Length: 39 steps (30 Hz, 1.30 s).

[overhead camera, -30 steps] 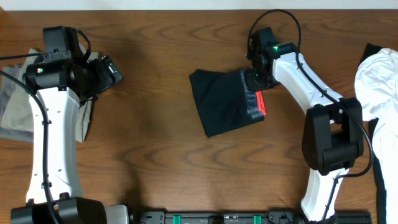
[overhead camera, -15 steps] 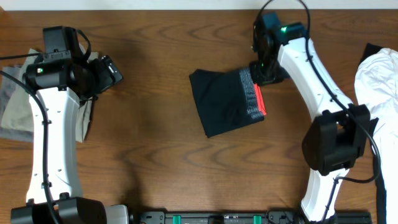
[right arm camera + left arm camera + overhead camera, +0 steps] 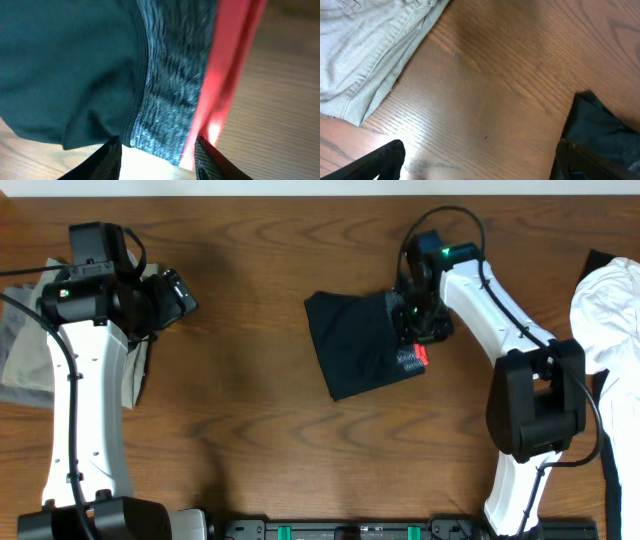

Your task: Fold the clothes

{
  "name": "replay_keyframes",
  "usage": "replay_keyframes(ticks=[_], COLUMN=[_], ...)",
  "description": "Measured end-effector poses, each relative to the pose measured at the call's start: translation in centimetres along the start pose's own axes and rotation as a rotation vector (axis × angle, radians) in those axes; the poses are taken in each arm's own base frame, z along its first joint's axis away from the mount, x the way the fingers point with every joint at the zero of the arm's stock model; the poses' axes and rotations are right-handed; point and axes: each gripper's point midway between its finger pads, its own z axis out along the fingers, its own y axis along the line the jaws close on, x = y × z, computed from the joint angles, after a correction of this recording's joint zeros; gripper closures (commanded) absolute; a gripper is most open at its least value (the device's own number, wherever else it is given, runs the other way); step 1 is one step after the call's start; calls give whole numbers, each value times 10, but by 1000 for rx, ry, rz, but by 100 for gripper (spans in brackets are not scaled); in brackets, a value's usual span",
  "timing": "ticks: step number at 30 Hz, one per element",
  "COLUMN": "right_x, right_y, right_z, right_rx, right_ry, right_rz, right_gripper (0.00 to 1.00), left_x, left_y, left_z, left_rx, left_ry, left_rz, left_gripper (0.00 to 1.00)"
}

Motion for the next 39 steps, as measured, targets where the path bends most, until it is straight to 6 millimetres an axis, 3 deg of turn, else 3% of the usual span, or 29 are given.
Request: replay_keyframes(ticks=[5,12,23,27,36,39], right_x=[5,4,-2,-3,-12,-14], right_y=[1,0,-21,-29,-14,-13], right_z=[8,10,8,6,7,11], right_rx=[-17,-10,48,46,-30,-38], right_ry=[14,11,-16,-18,-50,-63], right_rz=[1,8,41,60,44,37], right_gripper=[74,66,57,61,61,66], left_x=[0,0,0,0,0,0], left_y=[0,0,0,0,0,0], left_z=[0,0,0,0,0,0], left_rx=[0,0,0,0,0,0], left_ry=[0,0,0,0,0,0], left_rz=[0,0,0,0,0,0], left_gripper=[2,2,2,2,2,2])
